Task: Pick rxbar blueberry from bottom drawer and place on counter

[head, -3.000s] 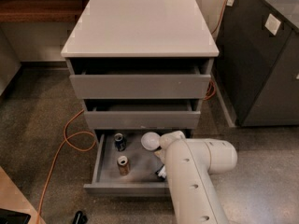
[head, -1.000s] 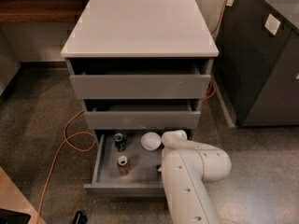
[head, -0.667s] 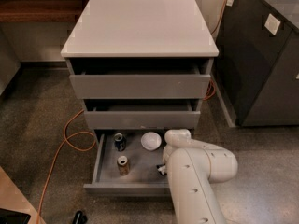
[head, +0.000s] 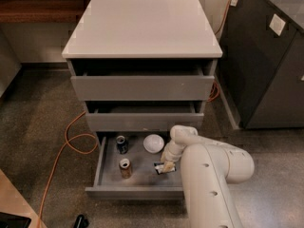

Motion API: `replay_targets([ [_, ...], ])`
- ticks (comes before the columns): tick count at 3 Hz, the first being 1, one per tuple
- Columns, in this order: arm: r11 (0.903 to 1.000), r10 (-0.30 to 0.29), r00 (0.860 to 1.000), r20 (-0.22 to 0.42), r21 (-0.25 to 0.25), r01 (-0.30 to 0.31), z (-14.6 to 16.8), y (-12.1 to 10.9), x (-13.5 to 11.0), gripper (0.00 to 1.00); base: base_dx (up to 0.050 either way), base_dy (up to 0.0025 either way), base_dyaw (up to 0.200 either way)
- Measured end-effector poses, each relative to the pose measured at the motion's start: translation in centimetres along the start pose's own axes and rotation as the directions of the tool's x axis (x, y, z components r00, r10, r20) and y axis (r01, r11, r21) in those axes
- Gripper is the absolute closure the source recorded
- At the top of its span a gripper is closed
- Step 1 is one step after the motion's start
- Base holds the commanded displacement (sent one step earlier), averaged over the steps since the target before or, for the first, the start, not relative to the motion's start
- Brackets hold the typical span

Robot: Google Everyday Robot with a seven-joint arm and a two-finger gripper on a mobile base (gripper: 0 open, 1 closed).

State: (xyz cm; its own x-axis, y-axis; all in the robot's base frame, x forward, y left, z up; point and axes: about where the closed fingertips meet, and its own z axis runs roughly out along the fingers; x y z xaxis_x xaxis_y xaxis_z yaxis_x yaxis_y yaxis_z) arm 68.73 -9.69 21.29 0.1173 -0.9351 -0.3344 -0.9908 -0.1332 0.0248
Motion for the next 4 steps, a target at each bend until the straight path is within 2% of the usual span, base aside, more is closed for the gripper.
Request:
replay_targets([
  [1,0.9985,0.054,0.996,0.068,-0.001,-0.054,-2.8,0.2,-1.8,1.00,0.000,0.00000,0.000],
  [2,0.9935,0.109,0.982,0.155,0.017,-0.113,-7.3,1.4,-4.2,1.00,0.000,0.00000,0.000],
  [4,0.9907,0.132,0.966,0.221,0.001,-0.136,-12.5,5.4,-8.8,1.00,0.000,0.00000,0.000],
])
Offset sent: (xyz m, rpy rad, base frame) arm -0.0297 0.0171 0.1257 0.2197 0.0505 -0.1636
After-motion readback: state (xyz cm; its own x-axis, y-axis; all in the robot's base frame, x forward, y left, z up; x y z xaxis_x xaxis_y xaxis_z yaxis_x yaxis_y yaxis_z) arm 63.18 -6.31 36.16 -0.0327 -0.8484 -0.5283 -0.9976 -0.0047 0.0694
